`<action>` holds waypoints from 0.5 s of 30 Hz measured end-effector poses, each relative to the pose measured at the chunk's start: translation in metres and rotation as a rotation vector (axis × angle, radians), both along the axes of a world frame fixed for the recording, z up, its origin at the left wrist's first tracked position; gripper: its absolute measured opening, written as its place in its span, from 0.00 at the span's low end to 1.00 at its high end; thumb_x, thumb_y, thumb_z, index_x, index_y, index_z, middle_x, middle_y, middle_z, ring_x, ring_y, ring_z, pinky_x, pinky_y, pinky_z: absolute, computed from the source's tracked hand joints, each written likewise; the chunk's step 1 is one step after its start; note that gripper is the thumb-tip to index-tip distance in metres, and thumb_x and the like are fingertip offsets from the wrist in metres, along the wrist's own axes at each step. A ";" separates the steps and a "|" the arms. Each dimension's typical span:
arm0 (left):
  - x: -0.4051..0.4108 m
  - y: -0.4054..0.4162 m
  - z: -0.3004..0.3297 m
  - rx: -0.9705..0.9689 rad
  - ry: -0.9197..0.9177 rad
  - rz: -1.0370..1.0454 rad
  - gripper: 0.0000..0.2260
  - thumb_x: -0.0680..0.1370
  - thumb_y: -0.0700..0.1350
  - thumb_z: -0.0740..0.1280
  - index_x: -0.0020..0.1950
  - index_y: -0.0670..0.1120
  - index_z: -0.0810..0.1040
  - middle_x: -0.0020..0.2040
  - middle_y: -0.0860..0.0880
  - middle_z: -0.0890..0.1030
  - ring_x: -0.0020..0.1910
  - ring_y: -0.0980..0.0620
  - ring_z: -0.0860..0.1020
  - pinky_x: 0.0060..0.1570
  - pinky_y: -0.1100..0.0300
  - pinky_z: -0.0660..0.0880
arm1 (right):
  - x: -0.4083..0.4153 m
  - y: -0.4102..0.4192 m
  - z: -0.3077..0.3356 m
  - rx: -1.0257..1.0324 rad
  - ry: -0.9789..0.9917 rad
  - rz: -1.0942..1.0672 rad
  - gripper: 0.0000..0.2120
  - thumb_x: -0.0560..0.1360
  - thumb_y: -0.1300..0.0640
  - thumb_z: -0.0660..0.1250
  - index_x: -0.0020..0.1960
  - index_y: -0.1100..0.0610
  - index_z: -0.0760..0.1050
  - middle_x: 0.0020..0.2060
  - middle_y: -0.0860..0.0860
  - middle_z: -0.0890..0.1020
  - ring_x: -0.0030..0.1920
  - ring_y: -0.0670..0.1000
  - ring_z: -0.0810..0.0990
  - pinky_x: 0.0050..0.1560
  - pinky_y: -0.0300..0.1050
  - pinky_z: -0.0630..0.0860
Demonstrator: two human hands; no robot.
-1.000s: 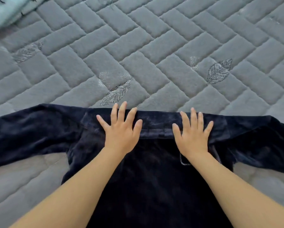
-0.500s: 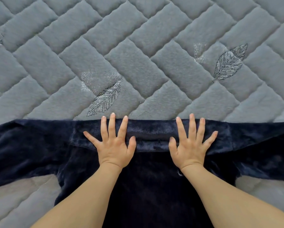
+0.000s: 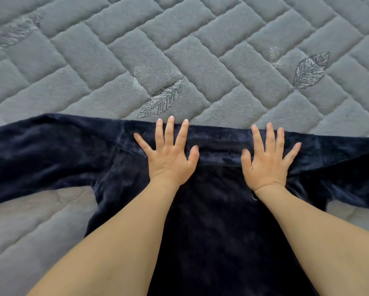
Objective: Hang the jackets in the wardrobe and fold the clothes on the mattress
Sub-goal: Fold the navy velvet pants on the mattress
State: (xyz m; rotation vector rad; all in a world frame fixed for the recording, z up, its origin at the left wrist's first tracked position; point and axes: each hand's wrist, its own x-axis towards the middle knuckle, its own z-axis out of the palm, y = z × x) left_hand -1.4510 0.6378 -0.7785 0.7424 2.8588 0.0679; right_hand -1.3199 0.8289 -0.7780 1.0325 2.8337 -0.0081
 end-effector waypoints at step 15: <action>-0.050 -0.334 0.068 0.648 -0.172 1.185 0.31 0.80 0.51 0.63 0.80 0.46 0.55 0.78 0.44 0.57 0.71 0.40 0.64 0.62 0.55 0.62 | -0.146 -0.304 0.033 -0.231 -0.070 0.282 0.30 0.82 0.40 0.40 0.79 0.50 0.35 0.79 0.53 0.36 0.78 0.59 0.35 0.75 0.64 0.34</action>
